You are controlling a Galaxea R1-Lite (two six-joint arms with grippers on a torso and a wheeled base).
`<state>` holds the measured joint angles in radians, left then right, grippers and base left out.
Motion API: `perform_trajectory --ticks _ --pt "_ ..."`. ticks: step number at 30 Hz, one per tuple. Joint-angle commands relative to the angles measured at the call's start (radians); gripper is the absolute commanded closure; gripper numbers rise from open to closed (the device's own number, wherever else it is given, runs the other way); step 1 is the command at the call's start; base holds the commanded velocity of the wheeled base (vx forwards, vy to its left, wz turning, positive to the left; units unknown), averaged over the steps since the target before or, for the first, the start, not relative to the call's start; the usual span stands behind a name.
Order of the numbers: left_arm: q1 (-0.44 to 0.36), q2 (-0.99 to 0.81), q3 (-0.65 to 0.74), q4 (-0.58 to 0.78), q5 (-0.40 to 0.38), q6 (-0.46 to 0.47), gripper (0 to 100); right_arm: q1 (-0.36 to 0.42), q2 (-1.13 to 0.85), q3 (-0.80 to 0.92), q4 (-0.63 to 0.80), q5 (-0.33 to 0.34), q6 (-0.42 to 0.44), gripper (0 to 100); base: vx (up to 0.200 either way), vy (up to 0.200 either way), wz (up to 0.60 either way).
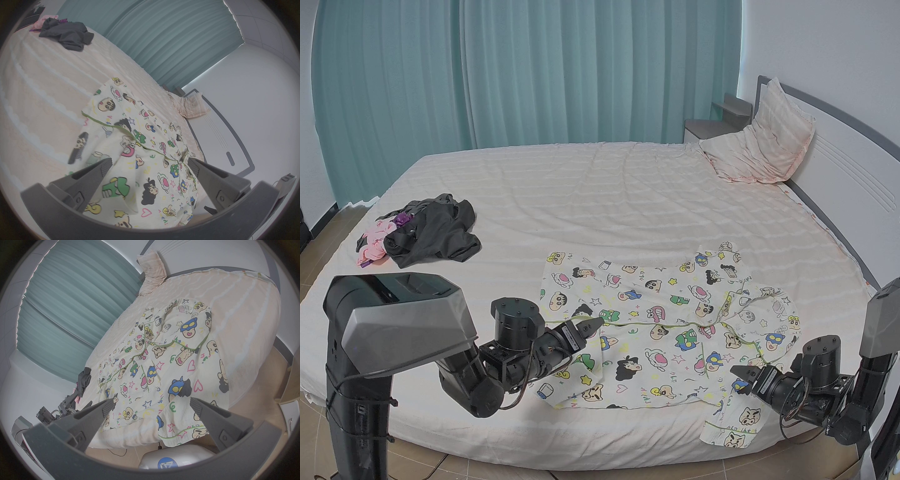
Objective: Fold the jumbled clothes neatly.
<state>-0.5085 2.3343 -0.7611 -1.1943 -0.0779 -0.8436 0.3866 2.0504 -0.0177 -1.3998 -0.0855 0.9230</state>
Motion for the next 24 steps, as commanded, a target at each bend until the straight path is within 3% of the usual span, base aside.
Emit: perform_trajectory --ticks 1,24 --pt "-0.022 0.045 -0.027 0.001 0.001 -0.002 0 0.002 0.002 0.018 -0.001 0.000 0.000 0 0.000 0.000 0.00" --pt "-0.012 0.116 -0.021 0.038 0.004 0.037 0 0.002 0.001 0.018 -0.001 -0.002 0.000 0 0.000 0.000 0.00"
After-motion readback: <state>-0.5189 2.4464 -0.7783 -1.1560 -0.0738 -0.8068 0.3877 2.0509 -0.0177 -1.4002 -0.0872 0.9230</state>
